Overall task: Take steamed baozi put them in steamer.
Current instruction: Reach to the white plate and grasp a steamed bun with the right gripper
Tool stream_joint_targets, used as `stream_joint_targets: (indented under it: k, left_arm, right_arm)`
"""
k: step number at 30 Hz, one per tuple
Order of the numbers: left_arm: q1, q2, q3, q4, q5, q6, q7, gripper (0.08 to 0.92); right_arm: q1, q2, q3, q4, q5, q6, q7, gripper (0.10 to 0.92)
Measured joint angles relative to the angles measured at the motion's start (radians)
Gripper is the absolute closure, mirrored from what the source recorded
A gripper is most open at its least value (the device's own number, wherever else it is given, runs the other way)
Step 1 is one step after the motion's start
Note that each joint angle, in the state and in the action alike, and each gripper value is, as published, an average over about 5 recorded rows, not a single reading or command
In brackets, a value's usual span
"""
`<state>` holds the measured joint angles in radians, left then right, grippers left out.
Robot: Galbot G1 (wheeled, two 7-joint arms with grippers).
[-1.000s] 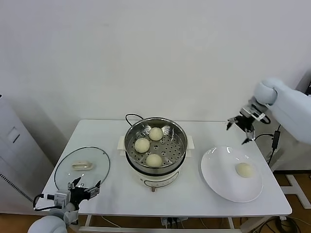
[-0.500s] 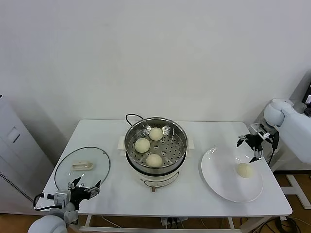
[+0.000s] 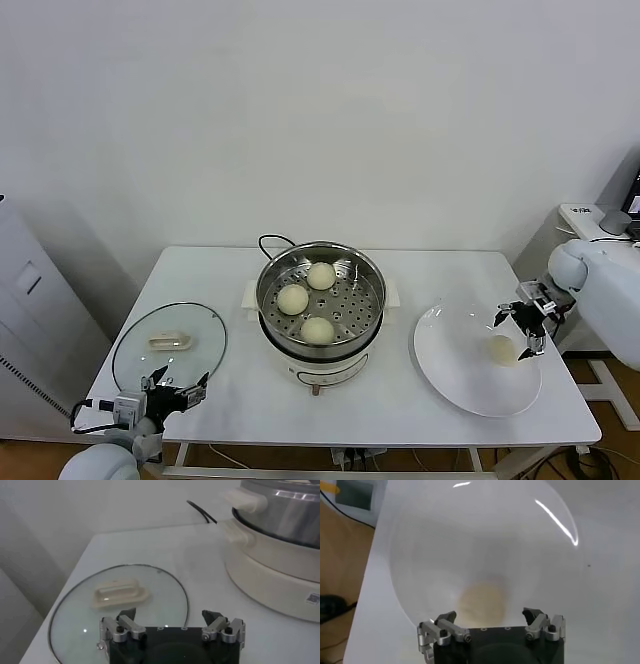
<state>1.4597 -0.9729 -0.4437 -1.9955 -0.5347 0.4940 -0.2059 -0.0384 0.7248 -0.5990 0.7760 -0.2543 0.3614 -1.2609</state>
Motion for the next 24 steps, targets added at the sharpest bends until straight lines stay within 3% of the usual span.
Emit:
stream_joint_targets:
  k: [10,24]
  left_arm:
    - [-0.001,-0.002,0.004,0.004,0.000,-0.002,0.001,0.177]
    - [-0.012,-0.002,0.006,0.009,-0.001,0.000,0.001,0.177]
  right_arm:
    - [-0.036,0.032,0.041,-0.035,-0.040,0.000,0.027,0.223]
    - [-0.054,0.051,0.073,-0.053,-0.077,-0.003,0.026,0.513]
